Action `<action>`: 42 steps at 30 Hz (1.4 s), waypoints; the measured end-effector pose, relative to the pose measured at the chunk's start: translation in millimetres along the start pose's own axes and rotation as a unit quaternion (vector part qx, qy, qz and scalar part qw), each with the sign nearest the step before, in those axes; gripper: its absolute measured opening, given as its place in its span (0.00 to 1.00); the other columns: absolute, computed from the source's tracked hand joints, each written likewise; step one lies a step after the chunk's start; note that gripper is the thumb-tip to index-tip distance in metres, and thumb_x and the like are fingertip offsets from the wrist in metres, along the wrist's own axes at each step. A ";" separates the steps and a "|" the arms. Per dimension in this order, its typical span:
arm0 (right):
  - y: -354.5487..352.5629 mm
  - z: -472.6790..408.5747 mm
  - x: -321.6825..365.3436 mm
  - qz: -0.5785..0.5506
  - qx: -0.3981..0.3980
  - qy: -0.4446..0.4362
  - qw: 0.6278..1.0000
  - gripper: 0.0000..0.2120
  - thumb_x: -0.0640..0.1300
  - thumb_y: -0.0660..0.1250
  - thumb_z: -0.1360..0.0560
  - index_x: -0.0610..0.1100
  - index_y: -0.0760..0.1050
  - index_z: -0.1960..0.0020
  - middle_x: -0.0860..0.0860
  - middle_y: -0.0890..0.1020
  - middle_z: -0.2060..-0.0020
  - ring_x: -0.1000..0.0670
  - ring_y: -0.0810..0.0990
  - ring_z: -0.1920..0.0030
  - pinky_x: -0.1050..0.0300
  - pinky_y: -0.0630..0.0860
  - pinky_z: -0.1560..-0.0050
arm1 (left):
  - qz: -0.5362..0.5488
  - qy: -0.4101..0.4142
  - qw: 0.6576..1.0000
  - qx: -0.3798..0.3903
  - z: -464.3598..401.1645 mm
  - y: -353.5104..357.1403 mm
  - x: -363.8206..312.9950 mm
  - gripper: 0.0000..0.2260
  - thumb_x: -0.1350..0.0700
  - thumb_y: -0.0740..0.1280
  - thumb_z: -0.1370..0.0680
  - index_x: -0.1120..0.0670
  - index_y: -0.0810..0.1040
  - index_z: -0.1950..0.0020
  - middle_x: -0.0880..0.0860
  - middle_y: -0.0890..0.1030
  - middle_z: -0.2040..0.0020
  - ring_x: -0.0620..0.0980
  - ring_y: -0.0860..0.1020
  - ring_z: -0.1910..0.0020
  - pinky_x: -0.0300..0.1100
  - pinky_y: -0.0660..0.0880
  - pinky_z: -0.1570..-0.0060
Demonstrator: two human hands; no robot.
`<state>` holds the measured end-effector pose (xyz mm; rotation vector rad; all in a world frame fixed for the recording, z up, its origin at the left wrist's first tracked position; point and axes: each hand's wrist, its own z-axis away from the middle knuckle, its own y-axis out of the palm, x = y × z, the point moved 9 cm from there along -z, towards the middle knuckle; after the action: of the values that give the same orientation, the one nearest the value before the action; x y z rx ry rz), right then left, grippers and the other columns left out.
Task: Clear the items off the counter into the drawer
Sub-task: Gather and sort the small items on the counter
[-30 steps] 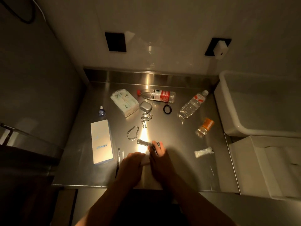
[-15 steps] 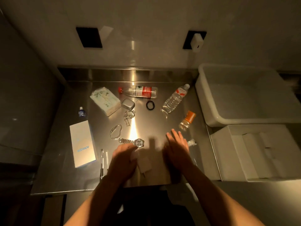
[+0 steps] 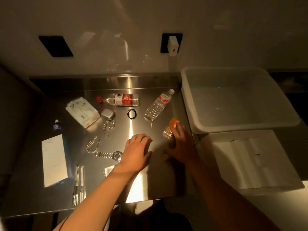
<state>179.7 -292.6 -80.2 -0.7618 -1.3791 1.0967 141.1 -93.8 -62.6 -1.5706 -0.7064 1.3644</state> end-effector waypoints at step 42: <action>74.9 14.3 142.9 -0.018 0.086 -0.202 0.975 0.26 0.53 0.54 0.30 0.53 0.77 0.34 0.47 0.73 0.28 0.41 0.75 0.35 0.43 0.80 0.43 | -0.128 -0.066 0.987 0.079 76.5 9.6 62.8 0.16 0.44 0.62 0.29 0.46 0.80 0.44 0.48 0.73 0.38 0.52 0.68 0.33 0.50 0.63 0.32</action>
<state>135.5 -137.5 -94.9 -0.3969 -1.6016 1.3734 80.1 -23.3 -97.1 -1.2292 -0.8285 1.3063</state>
